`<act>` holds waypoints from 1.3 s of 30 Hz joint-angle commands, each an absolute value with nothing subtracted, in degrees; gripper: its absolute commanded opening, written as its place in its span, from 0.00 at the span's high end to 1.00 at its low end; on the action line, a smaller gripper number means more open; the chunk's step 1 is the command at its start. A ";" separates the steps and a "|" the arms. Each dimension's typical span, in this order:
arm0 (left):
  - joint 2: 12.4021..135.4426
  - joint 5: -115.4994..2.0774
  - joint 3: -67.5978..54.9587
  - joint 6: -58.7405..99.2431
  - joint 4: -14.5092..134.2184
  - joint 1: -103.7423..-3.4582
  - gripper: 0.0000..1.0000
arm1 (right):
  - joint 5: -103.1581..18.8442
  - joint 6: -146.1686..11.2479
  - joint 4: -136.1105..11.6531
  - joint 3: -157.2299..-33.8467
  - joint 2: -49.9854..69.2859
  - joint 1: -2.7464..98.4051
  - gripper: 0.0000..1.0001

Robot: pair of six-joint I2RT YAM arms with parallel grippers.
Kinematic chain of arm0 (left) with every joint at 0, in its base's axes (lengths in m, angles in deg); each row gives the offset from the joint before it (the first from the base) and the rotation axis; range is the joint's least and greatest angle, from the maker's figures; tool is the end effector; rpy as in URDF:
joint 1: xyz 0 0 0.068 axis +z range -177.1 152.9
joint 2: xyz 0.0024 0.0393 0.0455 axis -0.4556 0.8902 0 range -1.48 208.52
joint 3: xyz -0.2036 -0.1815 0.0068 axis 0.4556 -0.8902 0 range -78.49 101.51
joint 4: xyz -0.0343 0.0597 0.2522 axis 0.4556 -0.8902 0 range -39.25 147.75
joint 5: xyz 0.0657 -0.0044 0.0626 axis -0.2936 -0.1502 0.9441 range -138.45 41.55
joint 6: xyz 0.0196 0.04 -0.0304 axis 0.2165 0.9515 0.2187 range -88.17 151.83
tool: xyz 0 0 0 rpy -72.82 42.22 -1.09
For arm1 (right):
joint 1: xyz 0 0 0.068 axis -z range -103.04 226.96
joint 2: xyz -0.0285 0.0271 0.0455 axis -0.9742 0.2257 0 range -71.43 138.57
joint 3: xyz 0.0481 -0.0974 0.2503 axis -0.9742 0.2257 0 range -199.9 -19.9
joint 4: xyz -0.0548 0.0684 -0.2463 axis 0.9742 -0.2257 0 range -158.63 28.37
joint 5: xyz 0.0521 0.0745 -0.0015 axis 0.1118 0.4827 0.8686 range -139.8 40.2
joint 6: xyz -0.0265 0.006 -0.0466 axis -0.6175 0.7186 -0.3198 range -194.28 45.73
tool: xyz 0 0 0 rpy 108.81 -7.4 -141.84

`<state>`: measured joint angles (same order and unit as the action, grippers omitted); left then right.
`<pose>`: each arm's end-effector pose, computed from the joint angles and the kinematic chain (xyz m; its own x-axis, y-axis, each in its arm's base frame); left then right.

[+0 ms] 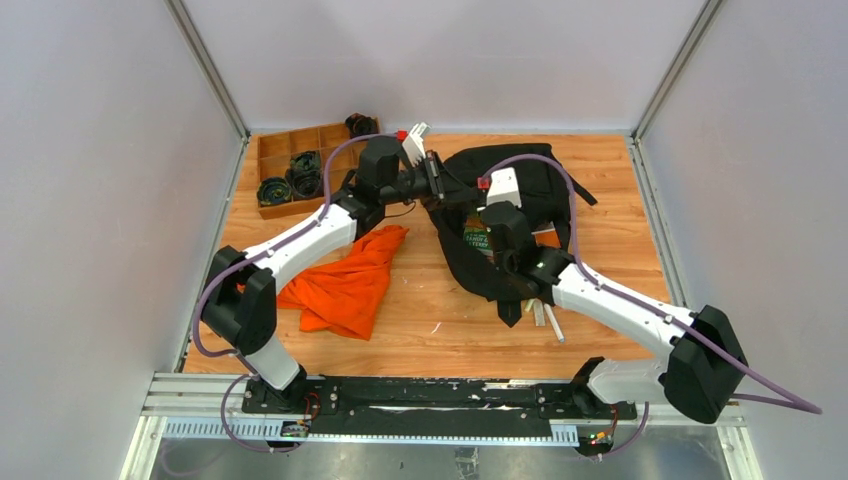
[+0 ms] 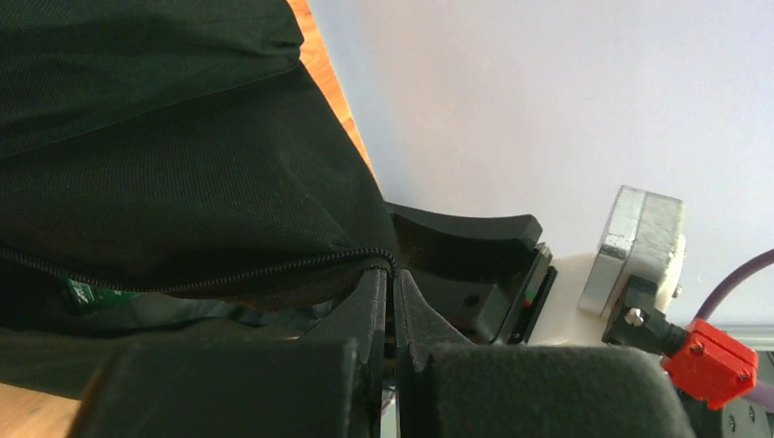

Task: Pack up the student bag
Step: Zip the student bag at the center of the board.

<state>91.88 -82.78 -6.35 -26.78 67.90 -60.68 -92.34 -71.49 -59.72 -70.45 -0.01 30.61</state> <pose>0.3114 -0.2308 0.3244 -0.8669 -0.2706 -0.4187 0.3415 0.2895 -0.8942 0.2114 0.1866 0.2999 -0.2284 -0.1877 -0.9553 -0.0807 0.9815 -0.1735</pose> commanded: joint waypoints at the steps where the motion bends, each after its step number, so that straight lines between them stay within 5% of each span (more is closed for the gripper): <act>1: 90.31 -84.90 -6.62 -25.32 68.98 -61.27 1.00 | -91.89 -72.65 -58.65 -70.59 -1.94 32.55 0.82; 3: 90.73 -85.34 -5.96 -24.30 68.33 -61.27 1.00 | -90.78 -71.72 -60.99 -70.21 -3.89 32.74 0.99; 9: 90.18 -78.53 -0.88 -12.72 51.32 -60.13 1.00 | -74.86 -69.14 -73.12 -70.54 -10.14 32.80 1.00; 16: 93.80 -77.16 1.59 -11.40 49.82 -54.43 1.00 | -60.38 -60.46 -85.26 -79.38 -4.26 32.66 0.99; 20: 99.48 -76.79 11.81 -7.87 44.12 -53.91 1.00 | -60.53 -58.26 -92.90 -88.59 2.19 32.67 0.58; 28: 101.09 -73.10 12.04 -3.91 38.35 -53.88 1.00 | -71.30 -54.39 -94.26 -81.63 -12.55 33.51 0.37; 30: 100.33 -72.76 10.03 -4.48 39.98 -53.86 1.00 | -73.43 -50.38 -93.90 -76.83 -18.51 35.90 0.39; 33: 100.46 -71.81 9.48 -4.88 41.43 -53.91 1.00 | -70.06 -41.74 -94.36 -69.64 -24.81 45.13 0.59; 39: 102.35 -71.68 11.91 -4.48 41.12 -53.91 1.00 | -50.83 -31.87 -91.14 -62.57 -20.65 60.03 0.80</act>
